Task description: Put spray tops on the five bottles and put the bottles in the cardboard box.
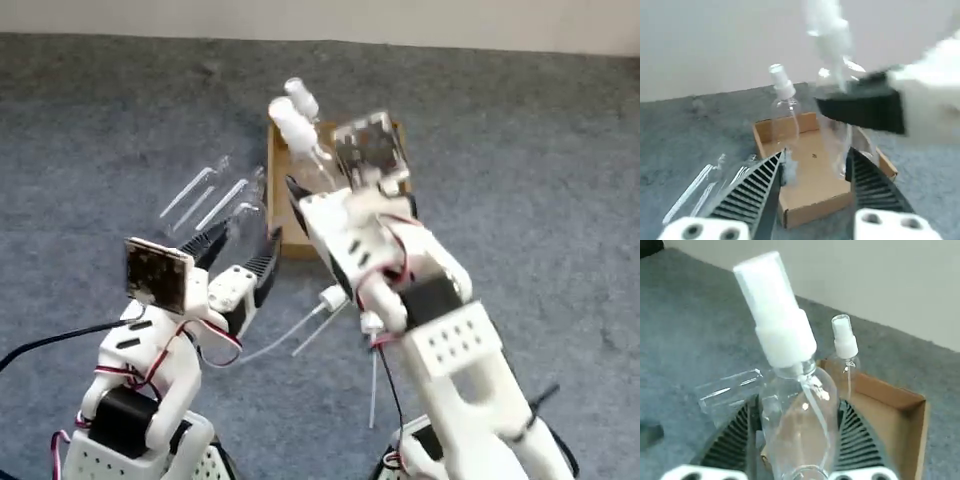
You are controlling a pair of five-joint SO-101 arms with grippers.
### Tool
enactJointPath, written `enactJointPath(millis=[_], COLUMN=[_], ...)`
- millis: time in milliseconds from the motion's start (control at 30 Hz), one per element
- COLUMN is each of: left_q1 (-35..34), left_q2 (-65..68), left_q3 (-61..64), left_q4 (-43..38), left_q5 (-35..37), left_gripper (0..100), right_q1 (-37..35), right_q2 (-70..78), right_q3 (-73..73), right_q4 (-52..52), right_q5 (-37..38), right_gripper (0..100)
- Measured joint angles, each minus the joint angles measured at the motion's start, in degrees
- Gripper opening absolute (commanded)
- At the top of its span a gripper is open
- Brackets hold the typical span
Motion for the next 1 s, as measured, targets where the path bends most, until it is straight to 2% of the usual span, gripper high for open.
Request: enactJointPath(millis=[167,333,533,833,1000], left_q1=[3.8,4.3,4.3,4.6,3.8], left_q2=[0.0,-0.4,0.4,0.0,3.3], left_q3=[0.0,1.6,4.7,4.9,4.8], left_q4=[0.0,-0.7,-6.1,-7.0,-8.8], left_q5=[-2.7,-2.8,-4.5,-4.7,-4.7], left_gripper=[27,24,23,23,23], right_q1=[0.0,-0.3,-5.8,-6.8,-6.9], right_q2=[8.0,8.7,8.7,7.0,2.4], right_q3=[-11.2,-18.8,-26.9,-29.0,-28.9], right_q4=[7.6,19.0,33.7,37.6,39.3], right_q5=[-3.3,-3.5,-3.5,-3.5,-1.1], right_gripper=[0.3,0.3,0.3,0.3,0.3])
